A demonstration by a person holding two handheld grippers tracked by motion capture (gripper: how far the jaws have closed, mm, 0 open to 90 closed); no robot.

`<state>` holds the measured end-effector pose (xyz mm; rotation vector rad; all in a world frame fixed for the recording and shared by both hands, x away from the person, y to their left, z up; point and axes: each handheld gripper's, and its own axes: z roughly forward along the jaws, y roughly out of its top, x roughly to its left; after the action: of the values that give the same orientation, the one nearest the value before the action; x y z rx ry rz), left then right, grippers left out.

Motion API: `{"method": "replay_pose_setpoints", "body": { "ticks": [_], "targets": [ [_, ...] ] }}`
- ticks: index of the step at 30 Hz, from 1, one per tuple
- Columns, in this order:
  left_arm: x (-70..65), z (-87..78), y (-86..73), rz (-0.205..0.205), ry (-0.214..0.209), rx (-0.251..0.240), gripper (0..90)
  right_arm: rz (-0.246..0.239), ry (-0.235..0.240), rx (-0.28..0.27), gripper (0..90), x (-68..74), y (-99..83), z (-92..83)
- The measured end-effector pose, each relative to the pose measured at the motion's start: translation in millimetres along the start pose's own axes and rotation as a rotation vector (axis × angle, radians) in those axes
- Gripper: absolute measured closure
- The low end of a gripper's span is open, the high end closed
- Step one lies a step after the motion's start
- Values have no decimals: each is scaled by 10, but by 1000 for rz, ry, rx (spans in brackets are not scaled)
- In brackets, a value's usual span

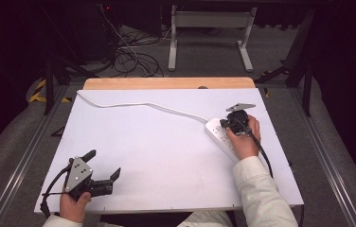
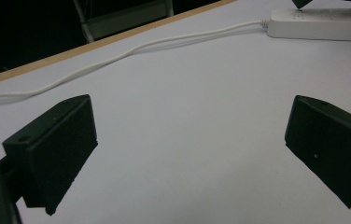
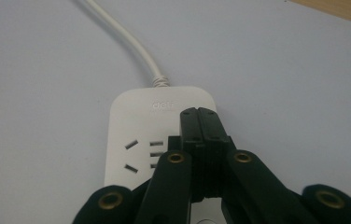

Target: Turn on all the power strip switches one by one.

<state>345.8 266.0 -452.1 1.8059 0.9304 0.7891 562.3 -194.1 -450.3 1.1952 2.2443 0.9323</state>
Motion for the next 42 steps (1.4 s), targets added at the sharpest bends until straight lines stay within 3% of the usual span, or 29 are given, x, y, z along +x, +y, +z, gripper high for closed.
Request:
{"method": "replay_pose_setpoints", "body": {
  "ticks": [18, 33, 36, 40, 42],
  "targets": [
    [-5, -6, 0, 0, -1, -1, 25, -18, -23, 19, 900, 24, -9, 39],
    [-6, -3, -2, 0, -3, -1, 25, 3, -8, 18, 900, 10, -30, 58],
    [-3, -5, 1, 12, -1, -1, 26, 12, -3, -4, 900, -12, -60, 73],
    [0, -12, 2, -2, -6, -3, 26, -21, -28, -26, 900, 32, -48, 0],
    [1, -7, 2, 0, -7, -1, 25, -21, -9, -103, 900, 60, 31, -192]
  ]
}}
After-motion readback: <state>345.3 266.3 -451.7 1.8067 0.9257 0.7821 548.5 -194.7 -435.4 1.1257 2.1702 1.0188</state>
